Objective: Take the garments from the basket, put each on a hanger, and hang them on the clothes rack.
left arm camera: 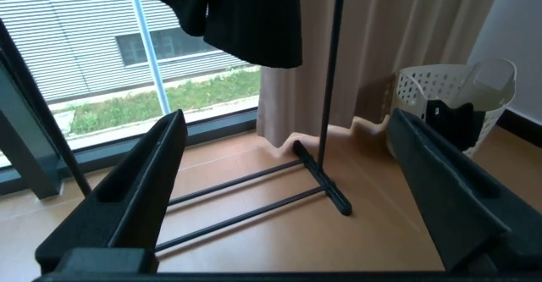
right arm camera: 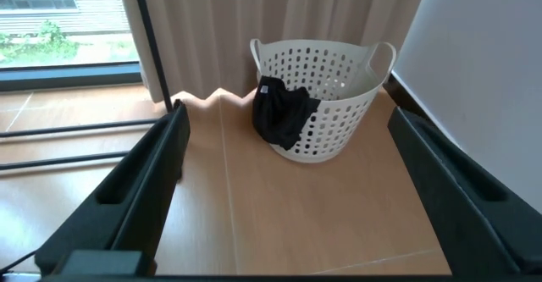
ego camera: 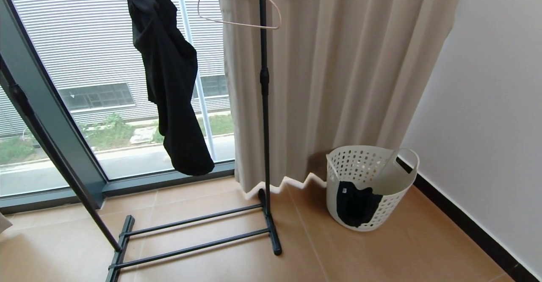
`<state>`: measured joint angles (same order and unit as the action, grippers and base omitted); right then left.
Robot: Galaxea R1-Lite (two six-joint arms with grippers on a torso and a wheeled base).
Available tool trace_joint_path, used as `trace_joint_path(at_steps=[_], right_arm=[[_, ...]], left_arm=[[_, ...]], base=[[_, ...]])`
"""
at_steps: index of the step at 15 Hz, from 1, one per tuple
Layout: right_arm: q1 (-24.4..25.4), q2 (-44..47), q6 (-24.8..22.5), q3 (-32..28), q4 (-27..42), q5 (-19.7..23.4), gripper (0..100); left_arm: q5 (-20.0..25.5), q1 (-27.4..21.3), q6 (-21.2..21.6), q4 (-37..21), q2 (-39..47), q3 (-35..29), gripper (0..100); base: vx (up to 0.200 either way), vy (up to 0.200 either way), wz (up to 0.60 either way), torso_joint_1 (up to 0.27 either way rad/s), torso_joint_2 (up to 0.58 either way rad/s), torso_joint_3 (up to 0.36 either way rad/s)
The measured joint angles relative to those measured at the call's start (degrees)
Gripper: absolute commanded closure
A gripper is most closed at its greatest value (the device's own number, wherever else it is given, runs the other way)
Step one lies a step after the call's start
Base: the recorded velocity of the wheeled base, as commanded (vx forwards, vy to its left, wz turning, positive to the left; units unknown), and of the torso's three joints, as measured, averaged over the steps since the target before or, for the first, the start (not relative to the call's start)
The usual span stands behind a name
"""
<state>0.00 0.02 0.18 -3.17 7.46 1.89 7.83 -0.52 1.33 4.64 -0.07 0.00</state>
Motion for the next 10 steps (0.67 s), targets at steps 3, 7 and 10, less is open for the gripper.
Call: trace_joint_path(at_steps=[3, 7, 10], right_arm=[[0.1, 0.0, 0.0, 0.0, 0.0, 0.0, 0], [0.0, 0.0, 0.0, 0.0, 0.0, 0.0, 0], [0.0, 0.0, 0.0, 0.0, 0.0, 0.0, 0]], left_arm=[[0.0, 0.0, 0.0, 0.0, 0.0, 0.0, 0], [0.0, 0.0, 0.0, 0.0, 0.0, 0.0, 0], [0.0, 0.0, 0.0, 0.0, 0.0, 0.0, 0]], base=[[0.200, 0.000, 0.00, 0.004, 0.00, 0.006], [0.200, 0.000, 0.00, 0.002, 0.00, 0.001], [0.000, 0.000, 0.00, 0.000, 0.00, 0.000]])
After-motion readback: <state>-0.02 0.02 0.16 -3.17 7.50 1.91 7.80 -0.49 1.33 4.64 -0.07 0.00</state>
